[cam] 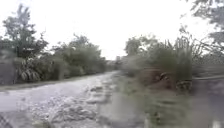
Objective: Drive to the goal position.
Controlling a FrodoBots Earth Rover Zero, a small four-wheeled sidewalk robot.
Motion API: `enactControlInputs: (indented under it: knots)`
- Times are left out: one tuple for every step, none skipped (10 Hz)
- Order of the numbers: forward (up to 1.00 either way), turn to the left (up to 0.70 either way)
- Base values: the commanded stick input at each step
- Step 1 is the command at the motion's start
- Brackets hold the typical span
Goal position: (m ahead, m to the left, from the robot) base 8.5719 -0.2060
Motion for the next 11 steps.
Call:
enactControlInputs:
  knots:
    - [1.00,0.00]
    - [1.00,0.00]
    - [1.00,0.09]
    - [1.00,0.23]
    - [1.00,0.27]
    - [1.00,0.27]
    - [1.00,0.27]
    - [1.00,0.27]
    - [1.00,0.27]
    - [1.00,0.27]
    - [1.00,0.27]
